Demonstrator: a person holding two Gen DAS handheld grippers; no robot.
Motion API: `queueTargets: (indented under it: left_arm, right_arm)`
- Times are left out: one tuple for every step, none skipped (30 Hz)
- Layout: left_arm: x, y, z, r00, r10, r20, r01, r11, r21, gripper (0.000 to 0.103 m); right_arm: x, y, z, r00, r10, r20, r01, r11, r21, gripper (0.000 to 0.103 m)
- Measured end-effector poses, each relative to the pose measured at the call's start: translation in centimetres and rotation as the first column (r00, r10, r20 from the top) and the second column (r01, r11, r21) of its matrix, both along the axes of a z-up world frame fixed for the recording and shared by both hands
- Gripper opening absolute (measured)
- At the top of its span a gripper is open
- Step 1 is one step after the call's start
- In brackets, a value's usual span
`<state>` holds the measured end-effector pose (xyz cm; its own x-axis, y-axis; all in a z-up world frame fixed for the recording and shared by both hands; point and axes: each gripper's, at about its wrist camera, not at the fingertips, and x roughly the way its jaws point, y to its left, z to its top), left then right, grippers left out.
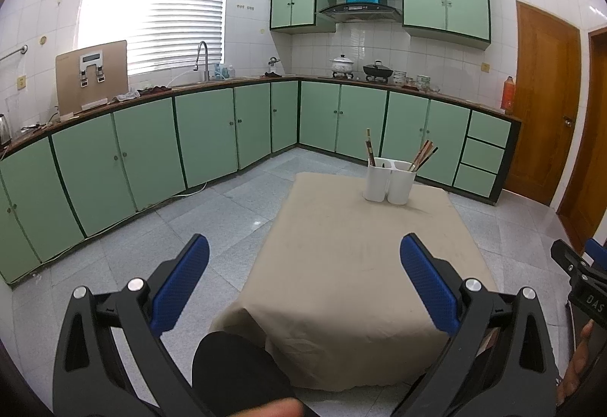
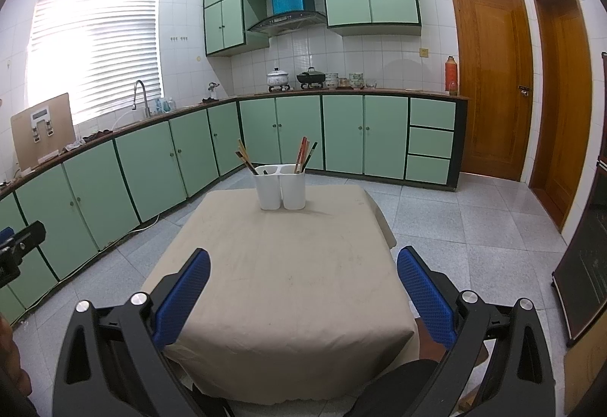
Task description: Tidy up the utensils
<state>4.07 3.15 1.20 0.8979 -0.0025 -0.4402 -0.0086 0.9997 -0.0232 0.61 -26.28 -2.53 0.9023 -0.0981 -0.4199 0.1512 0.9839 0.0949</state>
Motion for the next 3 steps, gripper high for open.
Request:
queueTargets:
  left_arm:
    - [-0.03,0.01,-0.01,1.000,-0.001,0.000,0.001,1.000,-0.001,0.098]
    - [-0.03,-0.01,0.02,1.000,-0.001,0.001,0.001,1.000,-0.001,0.098]
    - [-0.02,0.04,0.02,1.000,0.000,0.001,0.000,1.000,-0.002,0.098]
  right_arm:
    - [-0.01,0.01,0.00,1.000,0.000,0.001,0.000,1.000,-0.001,0.097]
    - [0.03,-0.02,-0.01,1.000,0.000,-0.001,0.000,1.000,0.000,0.097]
    - [0.02,-0.03,-0.03,1.000,0.001,-0.001,-0.001,1.000,0.001,0.097]
